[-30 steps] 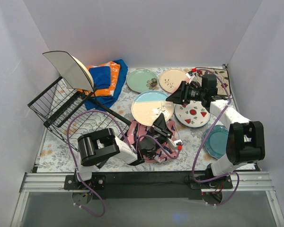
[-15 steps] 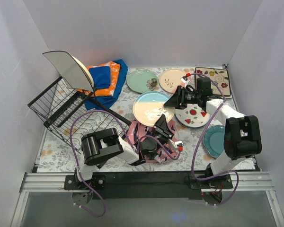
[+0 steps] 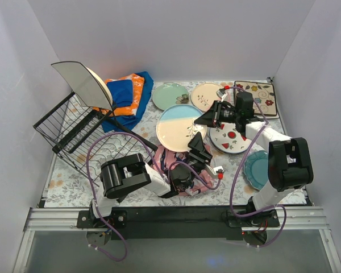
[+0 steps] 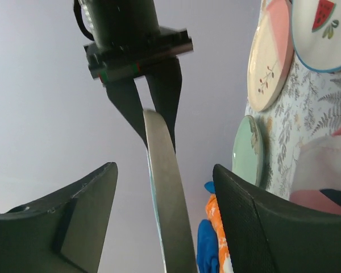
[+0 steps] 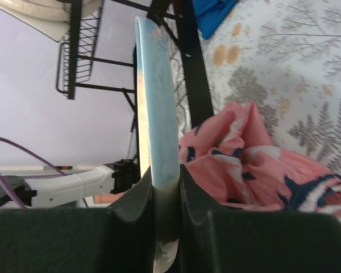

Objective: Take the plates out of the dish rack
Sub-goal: Place the plate at the center of the board.

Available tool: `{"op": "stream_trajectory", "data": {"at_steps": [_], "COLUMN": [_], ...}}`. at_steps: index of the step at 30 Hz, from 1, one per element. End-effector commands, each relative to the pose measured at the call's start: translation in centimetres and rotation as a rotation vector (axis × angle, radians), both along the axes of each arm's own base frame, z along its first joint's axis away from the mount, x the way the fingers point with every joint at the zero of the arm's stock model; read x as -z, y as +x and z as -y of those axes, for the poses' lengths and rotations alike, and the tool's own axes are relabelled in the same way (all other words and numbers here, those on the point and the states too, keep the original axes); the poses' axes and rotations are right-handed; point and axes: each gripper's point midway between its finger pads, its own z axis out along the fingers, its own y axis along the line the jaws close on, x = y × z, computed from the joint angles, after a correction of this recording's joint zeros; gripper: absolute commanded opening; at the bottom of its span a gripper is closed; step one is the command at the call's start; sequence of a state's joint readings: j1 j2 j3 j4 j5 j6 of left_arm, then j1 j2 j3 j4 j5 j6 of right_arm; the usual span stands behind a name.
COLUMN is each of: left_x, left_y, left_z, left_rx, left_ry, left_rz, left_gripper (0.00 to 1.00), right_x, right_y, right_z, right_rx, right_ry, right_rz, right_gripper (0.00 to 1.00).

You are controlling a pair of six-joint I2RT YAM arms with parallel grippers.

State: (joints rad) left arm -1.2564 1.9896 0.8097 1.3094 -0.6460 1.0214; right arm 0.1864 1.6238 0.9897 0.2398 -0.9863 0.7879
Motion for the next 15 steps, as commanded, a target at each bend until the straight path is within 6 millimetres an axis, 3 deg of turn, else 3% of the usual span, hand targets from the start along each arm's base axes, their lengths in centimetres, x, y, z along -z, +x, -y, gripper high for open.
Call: {"op": "stream_trajectory", "data": {"at_steps": [1,6,7,8,10,11,12,13,15], "left_x": [-10.1,-7.9,-7.3,-7.2,-6.6,-6.2,-6.8,-5.4,-6.5], "left_y": [-1.8,-1.9,-1.9,-2.0,-2.4,-2.5,-2.8,-3.3,-4.4], "left_z": [-3.6,-3.4,-3.2,-3.3,-2.9,-2.7,-2.7,-1.7,-0.8], "left_rx": [0.007,0.018,0.021,0.023,0.037,0.039,0.067,0.069,0.140], "left_ry": [-0.547,-0.601,-0.601,-0.618,-0.667,-0.675,-0.778,-0.725,-0.844], "left_rz": [0.159,0.033,0.007,-0.013,-0.103,-0.144,-0.217,-0.288,-0.431], "left_gripper": [0.68,0.68,0.68,0.68,0.68,0.68,0.68,0.68,0.68], "right_x": [-7.6,-10.8,-12.4,-11.8,-13.0,-12.0,-12.3,-12.0,-10.8], "right_y": [0.7,3.8,3.8,5.4,6.7,8.3,9.2,10.1,12.7], "right_z": [-1.5,-0.8,-0.4,0.3,1.2,2.1,2.6,3.2,4.8], "right_rx": [-0.038,0.013,0.009,0.043,0.053,0.095,0.113,0.138,0.210], "right_ry": [0.199,0.346,0.410,0.437,0.481,0.488,0.493,0.489,0.454], "right_rz": [0.170,0.208,0.215,0.205,0.249,0.219,0.233,0.242,0.241], "right_gripper": [0.01,0.01,0.01,0.01,0.01,0.01,0.01,0.01,0.01]}}
